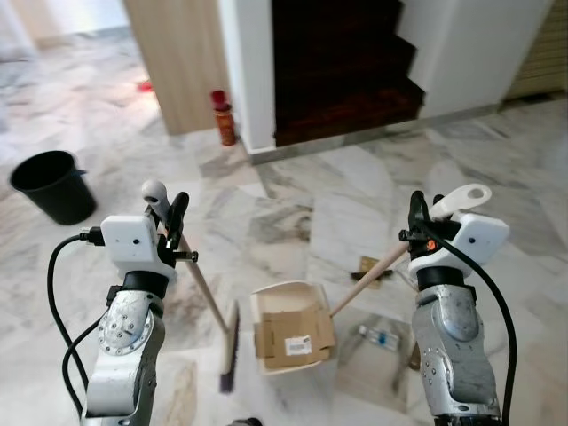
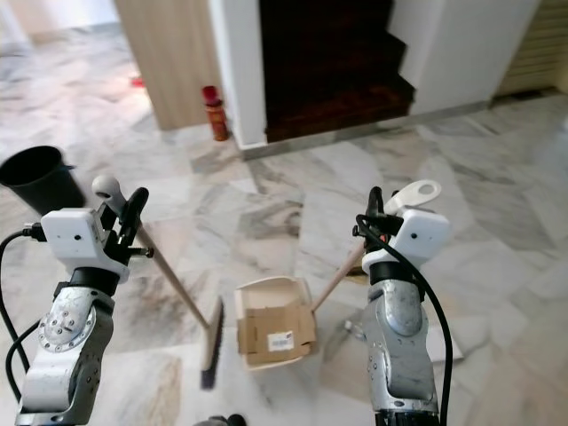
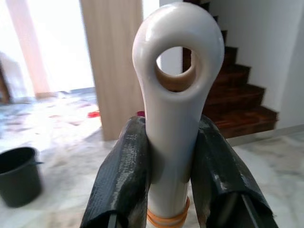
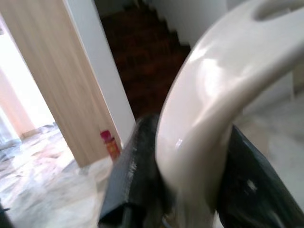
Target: Sweep floor
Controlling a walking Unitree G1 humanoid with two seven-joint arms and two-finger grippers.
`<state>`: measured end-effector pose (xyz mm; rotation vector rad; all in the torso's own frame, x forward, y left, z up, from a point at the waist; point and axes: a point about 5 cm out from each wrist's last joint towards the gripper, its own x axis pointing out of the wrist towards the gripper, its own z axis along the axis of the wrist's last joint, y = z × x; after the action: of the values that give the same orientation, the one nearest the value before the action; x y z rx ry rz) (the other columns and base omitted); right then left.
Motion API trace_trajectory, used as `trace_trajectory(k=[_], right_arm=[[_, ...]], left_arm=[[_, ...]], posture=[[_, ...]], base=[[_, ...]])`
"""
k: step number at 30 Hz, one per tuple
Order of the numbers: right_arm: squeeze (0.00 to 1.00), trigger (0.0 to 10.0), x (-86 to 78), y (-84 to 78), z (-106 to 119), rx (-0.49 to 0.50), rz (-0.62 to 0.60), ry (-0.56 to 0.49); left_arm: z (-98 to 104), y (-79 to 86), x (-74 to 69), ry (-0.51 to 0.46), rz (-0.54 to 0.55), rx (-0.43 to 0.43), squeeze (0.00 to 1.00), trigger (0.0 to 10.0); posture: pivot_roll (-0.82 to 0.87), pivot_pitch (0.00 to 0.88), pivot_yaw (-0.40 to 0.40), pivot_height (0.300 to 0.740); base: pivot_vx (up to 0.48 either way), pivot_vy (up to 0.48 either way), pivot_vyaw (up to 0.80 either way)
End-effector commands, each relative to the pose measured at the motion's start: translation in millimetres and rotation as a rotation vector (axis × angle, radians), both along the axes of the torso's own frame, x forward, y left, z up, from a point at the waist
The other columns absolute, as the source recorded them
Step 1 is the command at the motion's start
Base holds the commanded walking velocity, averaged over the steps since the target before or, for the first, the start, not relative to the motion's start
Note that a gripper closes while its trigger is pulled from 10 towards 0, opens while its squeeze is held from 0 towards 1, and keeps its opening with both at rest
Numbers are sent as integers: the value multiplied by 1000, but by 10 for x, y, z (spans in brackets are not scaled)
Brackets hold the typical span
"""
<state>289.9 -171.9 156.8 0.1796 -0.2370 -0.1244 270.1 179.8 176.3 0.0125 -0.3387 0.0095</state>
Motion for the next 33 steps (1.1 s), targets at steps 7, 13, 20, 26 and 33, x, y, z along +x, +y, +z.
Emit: trace_trajectory(k=[7,13,20,26,33], right_arm=[[0,10000,-18,-24,126,35,-8,-63],[0,10000,-20,-15,125,41,2,-61],[0,10000,-17,-5,126,41,8,-58],[0,10000,-6,2,125,40,12,-56],[0,10000,3,4,135,33,19,-55]], left_arm=[[66,-31,-11,-26,-8,-5,0,10000],[70,-29,-5,-26,-8,-3,0,10000],[75,-19,-10,-26,-4,-3,0,10000],[80,-8,-9,-26,-1,-2,0,10000],[82,-5,-12,-26,6,-2,0,10000]], posture=[[-43,67,45,740],[-43,68,45,740],[-40,72,44,740],[-36,80,44,740],[-32,93,41,740]], base=[[0,354,0],[0,434,0],[0,434,0],[0,434,0],[0,435,0]])
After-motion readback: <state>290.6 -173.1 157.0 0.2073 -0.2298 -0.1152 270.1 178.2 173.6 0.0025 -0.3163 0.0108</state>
